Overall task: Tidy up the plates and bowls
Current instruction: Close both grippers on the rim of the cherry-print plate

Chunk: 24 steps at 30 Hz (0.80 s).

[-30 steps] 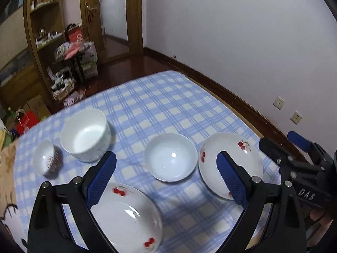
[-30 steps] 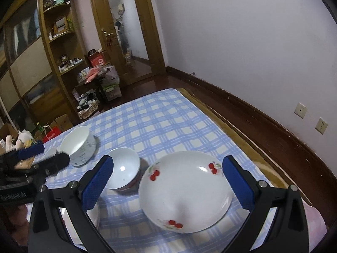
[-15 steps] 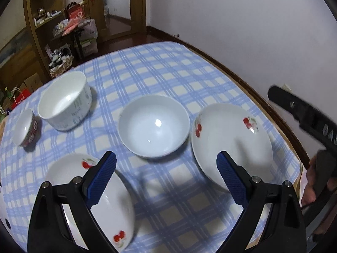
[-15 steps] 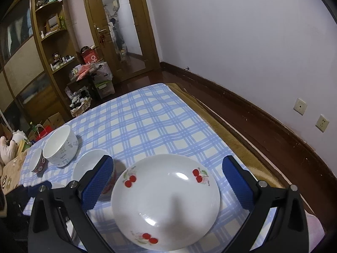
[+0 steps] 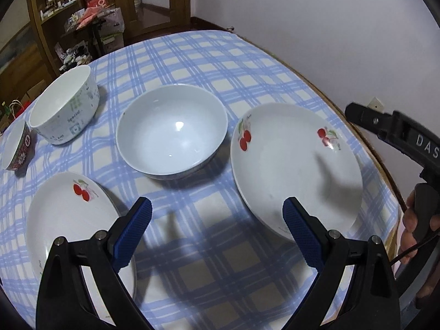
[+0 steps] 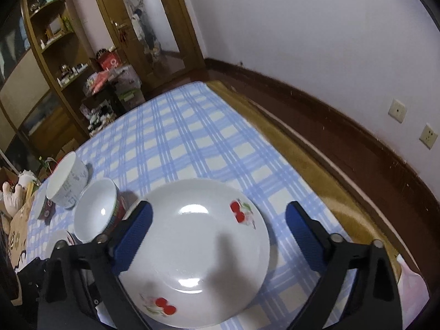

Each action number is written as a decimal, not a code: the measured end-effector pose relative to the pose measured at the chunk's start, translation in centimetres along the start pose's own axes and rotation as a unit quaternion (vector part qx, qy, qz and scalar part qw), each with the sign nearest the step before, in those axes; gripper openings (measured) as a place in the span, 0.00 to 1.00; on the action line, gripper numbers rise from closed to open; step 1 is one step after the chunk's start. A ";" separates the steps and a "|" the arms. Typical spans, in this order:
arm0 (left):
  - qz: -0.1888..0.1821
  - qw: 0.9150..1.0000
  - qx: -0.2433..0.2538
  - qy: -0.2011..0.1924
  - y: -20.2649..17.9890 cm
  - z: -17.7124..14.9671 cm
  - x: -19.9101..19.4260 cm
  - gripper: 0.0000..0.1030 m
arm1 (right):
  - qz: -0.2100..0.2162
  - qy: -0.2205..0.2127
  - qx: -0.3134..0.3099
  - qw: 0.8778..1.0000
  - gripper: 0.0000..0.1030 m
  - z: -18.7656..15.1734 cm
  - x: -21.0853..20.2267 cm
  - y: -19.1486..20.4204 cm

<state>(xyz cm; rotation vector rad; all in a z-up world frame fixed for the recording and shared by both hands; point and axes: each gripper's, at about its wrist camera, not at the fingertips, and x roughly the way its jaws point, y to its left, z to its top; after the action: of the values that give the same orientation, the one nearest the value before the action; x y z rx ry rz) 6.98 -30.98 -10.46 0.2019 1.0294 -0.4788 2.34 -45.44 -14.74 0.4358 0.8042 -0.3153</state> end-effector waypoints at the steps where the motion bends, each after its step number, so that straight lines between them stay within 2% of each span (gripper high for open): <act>1: 0.001 1.000 -0.001 0.003 -0.1 -0.1 0.2 0.92 | -0.002 0.007 -0.001 1.000 0.95 -0.2 0.4 -0.1; 4: 0.000 1.000 -0.008 0.014 -0.1 -0.3 1.1 0.92 | -0.003 0.030 -0.003 1.000 0.85 -0.6 1.4 -0.6; 6: 0.007 1.000 -0.012 0.018 -0.1 -0.4 1.4 0.92 | -0.007 0.045 -0.002 0.999 0.82 -0.9 2.1 -1.0; 7: 0.013 1.000 -0.013 0.021 -0.1 -0.5 1.6 0.91 | -0.010 0.050 -0.002 0.999 0.75 -1.0 2.2 -1.1; 8: 0.015 1.000 -0.013 0.025 -0.1 -0.5 1.9 0.89 | -0.013 0.056 0.000 0.998 0.71 -1.2 2.5 -1.3; 10: 0.010 0.999 -0.011 0.031 -0.2 -0.6 2.3 0.84 | -0.018 0.064 0.002 0.998 0.70 -1.4 2.8 -1.7; 12: 0.006 0.999 -0.009 0.036 -0.3 -0.7 2.7 0.84 | -0.016 0.069 0.006 0.997 0.67 -1.5 3.0 -2.0; 14: 0.002 0.999 -0.012 0.038 -0.3 -0.7 2.9 0.80 | -0.014 0.074 0.009 0.997 0.58 -1.6 3.4 -2.3; 21: -0.014 0.999 -0.005 0.045 -1.0 -0.4 3.7 0.60 | -0.009 0.088 0.021 0.996 0.38 -1.8 4.6 -3.1; 23: -0.017 0.999 -0.003 0.046 -1.4 -0.2 3.9 0.53 | -0.007 0.093 0.023 0.995 0.27 -1.8 5.0 -3.2; 24: -0.019 0.999 -0.005 0.047 -1.4 -0.2 4.0 0.51 | -0.008 0.094 0.023 0.995 0.26 -1.8 5.1 -3.2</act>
<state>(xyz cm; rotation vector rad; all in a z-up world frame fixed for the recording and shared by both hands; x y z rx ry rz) 7.88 -33.30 -13.87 0.1974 1.1282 -0.5020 3.17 -47.90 -20.53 0.5086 0.9852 -0.3110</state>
